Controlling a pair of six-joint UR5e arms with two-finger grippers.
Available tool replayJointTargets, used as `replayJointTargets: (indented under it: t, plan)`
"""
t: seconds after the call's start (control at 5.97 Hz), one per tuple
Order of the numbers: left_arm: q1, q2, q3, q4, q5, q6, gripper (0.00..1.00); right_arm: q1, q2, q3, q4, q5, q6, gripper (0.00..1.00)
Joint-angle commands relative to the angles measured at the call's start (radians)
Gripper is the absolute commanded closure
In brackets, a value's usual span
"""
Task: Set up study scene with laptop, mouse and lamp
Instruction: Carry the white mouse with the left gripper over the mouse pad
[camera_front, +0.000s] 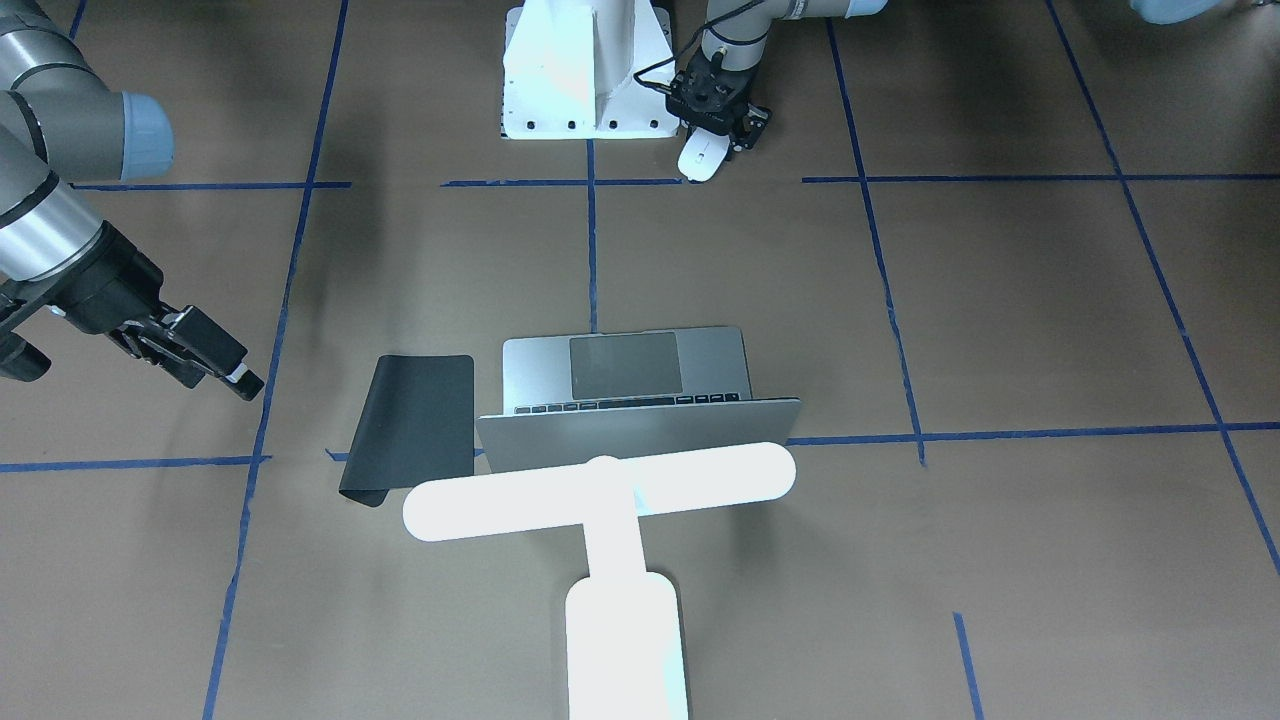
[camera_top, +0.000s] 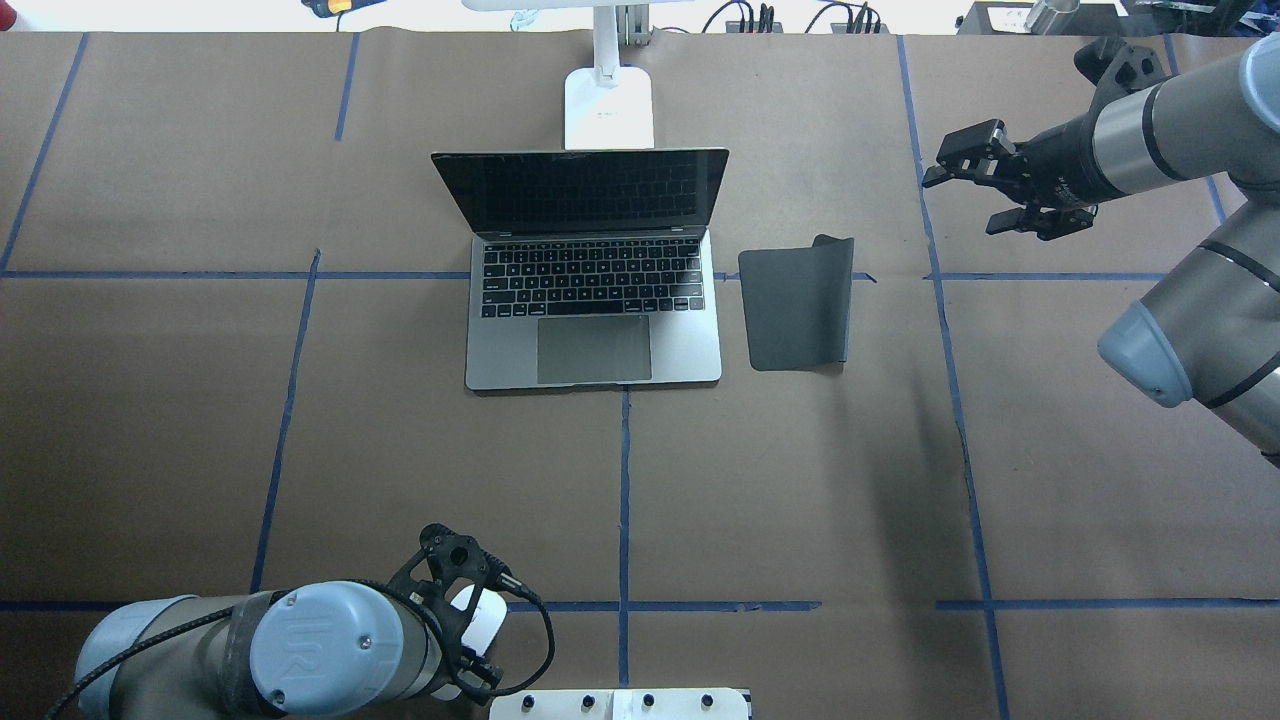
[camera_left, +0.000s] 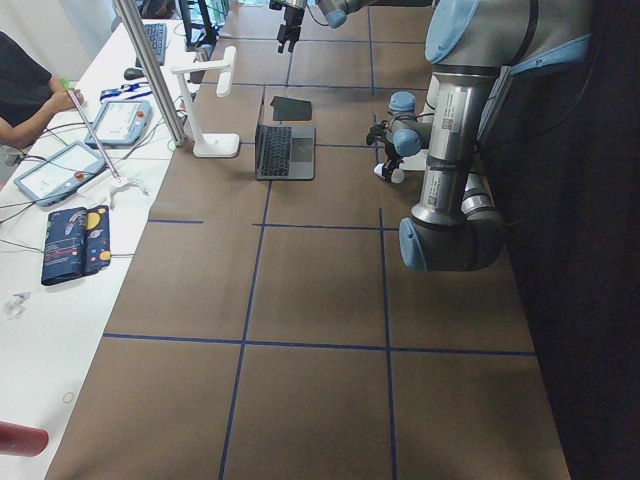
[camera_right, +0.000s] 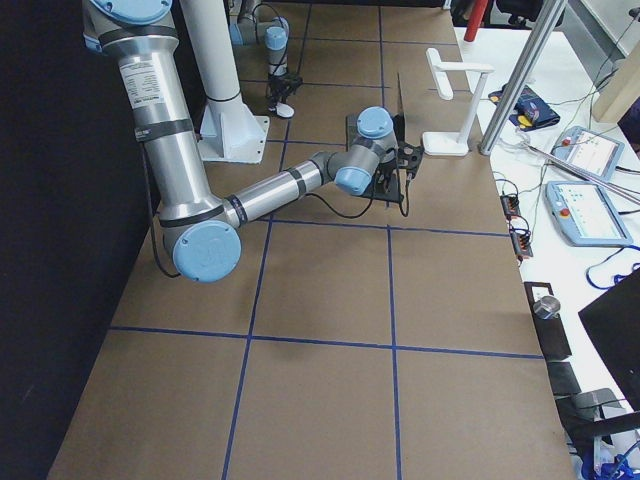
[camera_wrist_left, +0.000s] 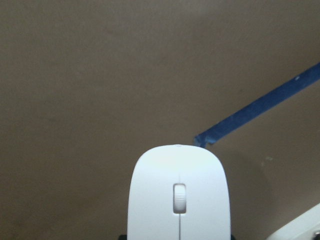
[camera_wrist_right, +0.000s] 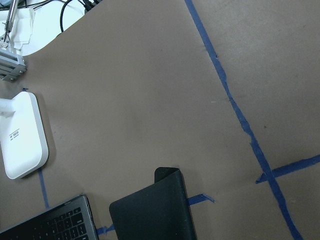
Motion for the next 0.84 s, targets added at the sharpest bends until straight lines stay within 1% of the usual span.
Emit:
replayJointTargets:
  t: [0.0, 0.17, 0.33, 0.5, 0.67]
  plan:
    - [-0.072, -0.086, -0.014, 0.008, -0.006, -0.013, 0.92, 0.001, -0.014, 0.011, 0.000, 0.002, 0.000, 0.00]
    - [-0.099, -0.125, 0.003, 0.000, -0.006, -0.065, 0.92, 0.004, -0.014, 0.011, 0.000, 0.002, 0.000, 0.00]
    - [-0.123, -0.207, 0.058, 0.000, -0.006, -0.096, 0.92, 0.007, -0.014, 0.010, 0.000, 0.002, -0.002, 0.00]
    - [-0.148, -0.259, 0.119, 0.000, -0.006, -0.137, 0.92, 0.015, -0.014, 0.007, -0.002, 0.002, -0.009, 0.00]
    - [-0.179, -0.350, 0.229, -0.041, -0.006, -0.145, 0.92, 0.024, -0.034, 0.007, -0.002, 0.002, -0.050, 0.00]
